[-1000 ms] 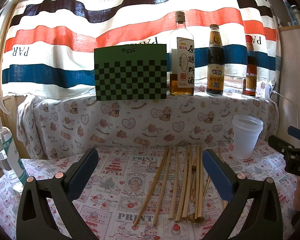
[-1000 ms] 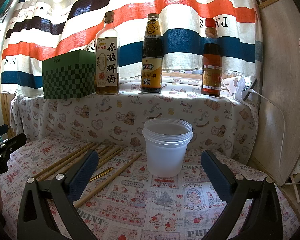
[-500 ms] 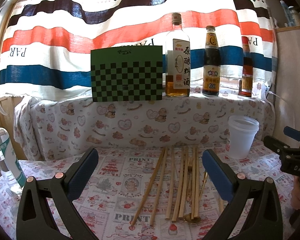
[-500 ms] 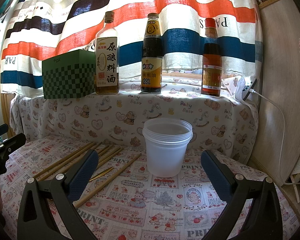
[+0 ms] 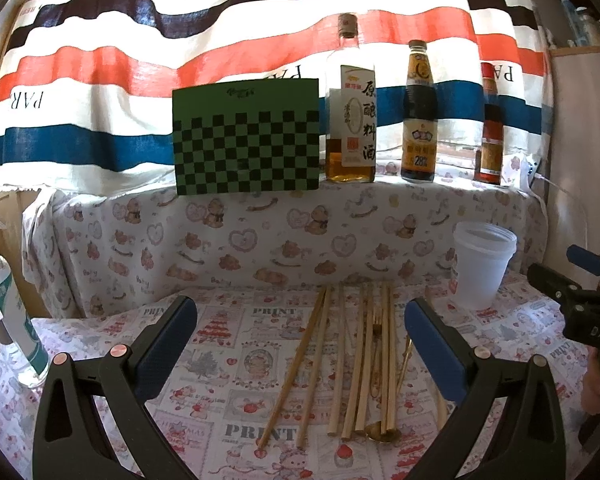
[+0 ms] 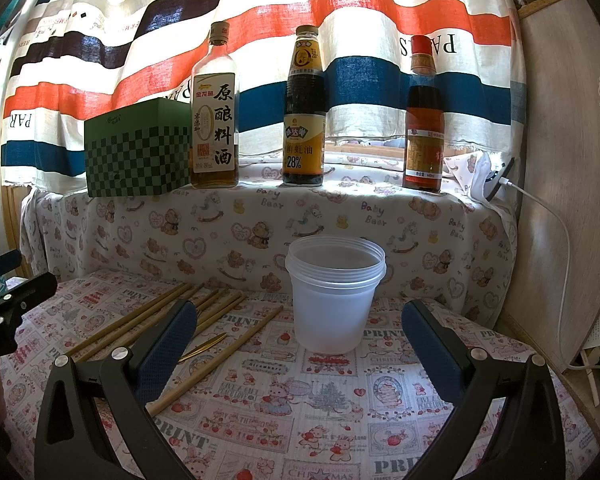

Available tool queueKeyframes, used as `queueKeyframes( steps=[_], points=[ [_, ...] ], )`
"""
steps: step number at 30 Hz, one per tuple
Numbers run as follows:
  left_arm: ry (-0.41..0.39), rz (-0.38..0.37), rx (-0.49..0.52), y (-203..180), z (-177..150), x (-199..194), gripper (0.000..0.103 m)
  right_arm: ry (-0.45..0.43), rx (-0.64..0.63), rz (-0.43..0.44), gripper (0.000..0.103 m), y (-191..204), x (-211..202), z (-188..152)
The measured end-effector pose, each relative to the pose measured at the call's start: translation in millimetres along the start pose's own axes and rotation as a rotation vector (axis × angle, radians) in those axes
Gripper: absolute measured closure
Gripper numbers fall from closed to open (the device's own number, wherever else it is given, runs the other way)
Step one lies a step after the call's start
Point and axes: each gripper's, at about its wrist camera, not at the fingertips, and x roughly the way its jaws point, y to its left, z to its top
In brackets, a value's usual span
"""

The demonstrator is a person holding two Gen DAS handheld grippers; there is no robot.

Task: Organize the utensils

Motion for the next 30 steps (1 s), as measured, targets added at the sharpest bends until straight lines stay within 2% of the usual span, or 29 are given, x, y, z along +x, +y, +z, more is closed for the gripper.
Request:
queueKeyframes(
  steps=[15, 19, 24, 26, 28, 30],
  points=[
    [0.012, 0.012, -0.004, 2, 0, 2, 0.0, 0.001, -0.001, -0.002, 0.0, 0, 1, 1],
    [0.024, -0.008, 0.01, 1, 0, 7, 0.0, 0.01, -0.003, -0.015, 0.0, 1, 2, 1],
    [0.048, -0.027, -0.024, 7, 0, 12, 0.0, 0.019, 0.01, -0.021, 0.0, -4, 3, -1],
    [0.065, -0.025, -0.037, 9, 0, 13, 0.003, 0.02, 0.011, -0.022, 0.0, -4, 4, -1],
    [0.106, -0.045, -0.024, 9, -2, 17, 0.015, 0.017, 0.008, -0.021, 0.0, -3, 4, -1],
    [0.139, -0.051, -0.02, 8, -3, 22, 0.018, 0.009, 0.007, 0.004, 0.0, -3, 4, -1]
  ],
)
